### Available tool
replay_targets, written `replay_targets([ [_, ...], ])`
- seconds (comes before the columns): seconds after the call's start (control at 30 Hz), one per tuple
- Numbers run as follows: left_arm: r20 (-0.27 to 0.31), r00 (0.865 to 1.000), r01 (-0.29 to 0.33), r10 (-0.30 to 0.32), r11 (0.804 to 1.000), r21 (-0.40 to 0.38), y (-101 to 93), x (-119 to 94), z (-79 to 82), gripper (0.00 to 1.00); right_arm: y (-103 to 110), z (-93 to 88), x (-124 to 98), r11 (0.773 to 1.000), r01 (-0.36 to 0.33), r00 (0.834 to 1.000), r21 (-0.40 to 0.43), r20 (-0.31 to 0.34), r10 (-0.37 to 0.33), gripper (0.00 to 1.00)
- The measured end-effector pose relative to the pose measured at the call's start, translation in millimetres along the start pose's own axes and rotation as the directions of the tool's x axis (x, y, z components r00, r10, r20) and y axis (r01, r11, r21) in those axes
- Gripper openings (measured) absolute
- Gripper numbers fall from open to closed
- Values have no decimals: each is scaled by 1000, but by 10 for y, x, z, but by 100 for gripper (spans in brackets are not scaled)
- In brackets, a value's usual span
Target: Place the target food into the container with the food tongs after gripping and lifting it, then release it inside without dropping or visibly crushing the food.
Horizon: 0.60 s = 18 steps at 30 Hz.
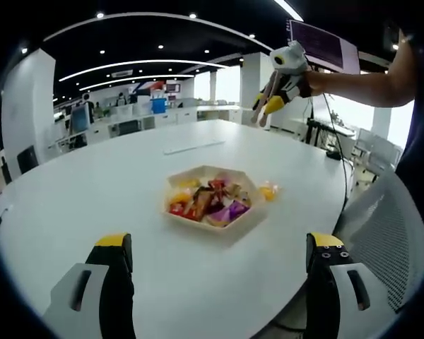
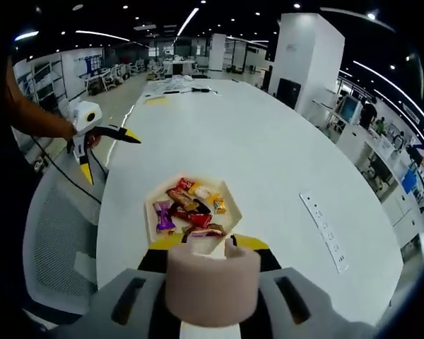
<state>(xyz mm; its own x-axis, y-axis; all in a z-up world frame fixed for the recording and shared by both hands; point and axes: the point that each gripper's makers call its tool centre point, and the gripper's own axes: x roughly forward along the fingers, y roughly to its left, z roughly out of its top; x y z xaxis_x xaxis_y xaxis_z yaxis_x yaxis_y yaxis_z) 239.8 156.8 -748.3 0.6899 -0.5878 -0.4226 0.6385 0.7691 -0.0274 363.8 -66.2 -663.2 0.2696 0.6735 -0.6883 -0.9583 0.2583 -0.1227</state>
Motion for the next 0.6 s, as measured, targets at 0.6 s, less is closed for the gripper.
replay_targets([
  [0.6, 8, 1000, -20, 21, 1000, -9, 54, -14, 1, 99, 68, -85, -113, 999, -5, 1000, -36, 4, 5, 23],
])
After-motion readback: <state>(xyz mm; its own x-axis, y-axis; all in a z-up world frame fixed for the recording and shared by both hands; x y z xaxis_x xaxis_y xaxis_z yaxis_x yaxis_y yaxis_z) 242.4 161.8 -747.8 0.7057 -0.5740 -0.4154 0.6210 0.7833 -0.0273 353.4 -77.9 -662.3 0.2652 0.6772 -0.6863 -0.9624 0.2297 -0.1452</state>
